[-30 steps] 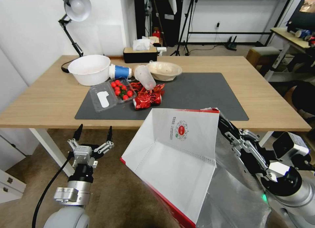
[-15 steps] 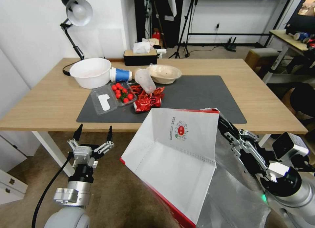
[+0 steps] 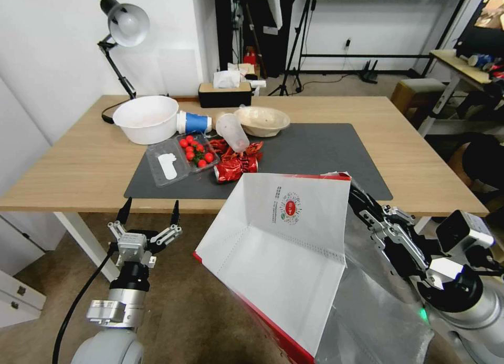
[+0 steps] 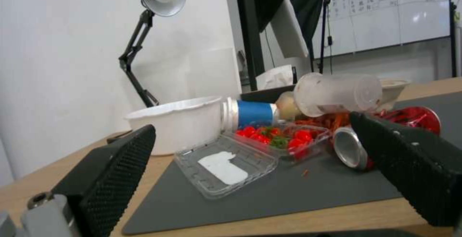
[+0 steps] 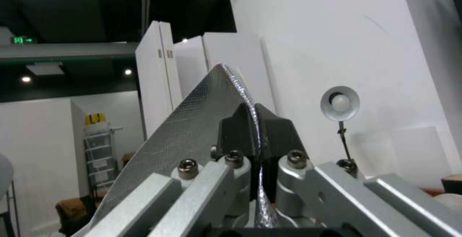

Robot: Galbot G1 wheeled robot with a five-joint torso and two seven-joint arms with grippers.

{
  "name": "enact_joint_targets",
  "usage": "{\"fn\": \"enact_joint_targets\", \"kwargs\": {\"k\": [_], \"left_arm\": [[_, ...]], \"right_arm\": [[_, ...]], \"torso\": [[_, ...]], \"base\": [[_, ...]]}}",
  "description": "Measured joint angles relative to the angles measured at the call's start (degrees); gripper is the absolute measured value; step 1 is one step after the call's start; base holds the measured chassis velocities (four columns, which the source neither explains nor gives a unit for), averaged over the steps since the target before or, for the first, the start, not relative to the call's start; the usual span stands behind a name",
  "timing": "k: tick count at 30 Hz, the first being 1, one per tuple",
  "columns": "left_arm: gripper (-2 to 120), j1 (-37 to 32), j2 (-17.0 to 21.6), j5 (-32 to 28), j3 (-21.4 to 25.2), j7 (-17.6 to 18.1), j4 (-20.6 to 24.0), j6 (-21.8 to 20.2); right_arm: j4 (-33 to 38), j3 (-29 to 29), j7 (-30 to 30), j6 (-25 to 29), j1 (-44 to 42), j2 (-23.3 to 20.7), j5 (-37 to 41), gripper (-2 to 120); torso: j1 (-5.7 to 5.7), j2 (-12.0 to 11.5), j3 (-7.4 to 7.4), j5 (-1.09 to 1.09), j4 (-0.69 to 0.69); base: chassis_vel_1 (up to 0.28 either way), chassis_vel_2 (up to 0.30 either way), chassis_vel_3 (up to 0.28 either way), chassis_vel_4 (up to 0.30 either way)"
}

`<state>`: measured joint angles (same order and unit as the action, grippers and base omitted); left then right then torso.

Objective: Pick up the food delivery bag from the floor and place it on the table.

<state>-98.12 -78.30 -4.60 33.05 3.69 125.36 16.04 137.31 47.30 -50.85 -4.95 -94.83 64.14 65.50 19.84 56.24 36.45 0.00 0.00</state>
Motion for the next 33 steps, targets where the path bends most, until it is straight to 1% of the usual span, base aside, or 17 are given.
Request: {"fn": "enact_joint_targets", "kwargs": {"k": [3, 7, 10, 11, 13, 16, 18, 20, 22, 23, 26, 27, 30, 31, 33], "left_arm": [[100, 0.06, -0.02, 0.09, 0.02, 0.08, -0.01, -0.09], [100, -0.04, -0.03, 0.13, 0.19, 0.14, 0.24, -0.23], [100, 0.09, 0.27, 0.13, 0.19, 0.18, 0.28, -0.5], [100, 0.09, 0.27, 0.13, 0.19, 0.18, 0.28, -0.5], [100, 0.28, 0.54, 0.23, -0.03, 0.18, 0.28, -0.86], [100, 0.37, 0.77, 0.34, -0.19, 0.17, 0.26, -1.03], [100, 0.56, 1.19, 0.43, -0.34, 0.03, 0.19, -1.21], [100, 0.52, 1.22, 0.47, -0.32, -0.02, 0.18, -1.21], [100, 0.28, 1.22, 0.71, -0.2, -0.06, 0.18, -1.2], [100, 0.28, 1.22, 0.71, -0.2, -0.06, 0.18, -1.2], [100, 0.11, 1.07, 1.14, -0.28, -0.03, 0.17, -1.15], [100, 0.11, 1.07, 1.14, -0.28, -0.03, 0.17, -1.15], [100, 0.09, 0.96, 1.47, -0.36, 0.03, 0.13, -1.13], [100, 0.09, 0.96, 1.47, -0.36, 0.03, 0.13, -1.13], [100, 0.03, 0.89, 1.89, -0.37, 0.03, 0.01, -1.08]], "right_arm": [[0.0, 0.0, 0.42, 0.0, 0.49, -0.31, 0.41, 0], [0.43, -0.02, 2.5, 0.29, 1.51, -1.13, 1.67, 0], [1.08, -0.08, 6.37, 1.76, 2.38, -2.0, 3.23, 0], [1.08, -0.08, 6.37, 1.76, 2.38, -2.0, 3.23, 0], [1.82, 0.1, 9.19, 2.8, 2.61, -2.39, 4.6, 0], [2.38, 0.51, 11.01, 3.4, 3.12, -2.86, 5.67, 0], [3.35, 0.93, 14.37, 4.3, 4.12, -3.74, 7.57, 0], [3.51, 0.94, 15.15, 4.45, 4.53, -4.02, 8.05, 0], [3.85, 0.92, 18.18, 4.93, 6.65, -5.26, 9.43, 0], [3.85, 0.92, 18.18, 4.93, 6.65, -5.26, 9.43, 0], [4.13, 0.59, 22.3, 5.77, 8.93, -6.44, 10.59, 0], [4.13, 0.59, 22.3, 5.77, 8.93, -6.44, 10.59, 0], [4.14, 0.55, 25.96, 6.25, 11.34, -7.89, 11.8, 0], [4.14, 0.55, 25.96, 6.25, 11.34, -7.89, 11.8, 0], [4.09, 0.37, 28.8, 6.74, 13.27, -8.99, 12.72, 0]], "torso": [[-0.04, -0.09, -0.05, 0.0, 0.0], [-0.09, -0.2, -0.12, 0.0, 0.0], [-0.13, -0.29, -0.17, 0.0, 0.01], [-0.13, -0.29, -0.17, 0.0, 0.01], [-0.15, -0.34, -0.2, 0.0, -0.01], [-0.17, -0.38, -0.22, 0.0, 0.0], [-0.19, -0.43, -0.25, -0.01, -0.02], [-0.2, -0.44, -0.25, -0.01, -0.01], [-0.21, -0.48, -0.27, 0.0, 0.01], [-0.21, -0.48, -0.27, 0.0, 0.01], [-0.23, -0.51, -0.3, 0.0, 0.0], [-0.23, -0.51, -0.3, 0.0, 0.0], [-0.25, -0.55, -0.32, 0.0, 0.0], [-0.25, -0.55, -0.32, 0.0, 0.0], [-0.25, -0.56, -0.33, 0.0, 0.0]], "base": [[0.0, 0.0, 0.0, 0.0], [0.0, 0.0, 0.0, 0.0], [0.0, 0.0, 0.0, 0.0], [0.0, 0.0, 0.0, 0.0], [0.0, 0.0, 0.0, 0.0], [0.0, 0.0, 0.0, 0.0], [0.0, 0.0, 0.0, 0.0], [0.0, 0.0, 0.0, 0.0], [0.0, 0.0, 0.0, 0.0], [0.0, 0.0, 0.0, 0.0], [0.0, 0.0, 0.0, 0.0], [0.0, 0.0, 0.0, 0.0], [0.0, 0.0, 0.0, 0.0], [0.0, 0.0, 0.0, 0.0], [0.0, 0.0, 0.0, 0.0]]}}
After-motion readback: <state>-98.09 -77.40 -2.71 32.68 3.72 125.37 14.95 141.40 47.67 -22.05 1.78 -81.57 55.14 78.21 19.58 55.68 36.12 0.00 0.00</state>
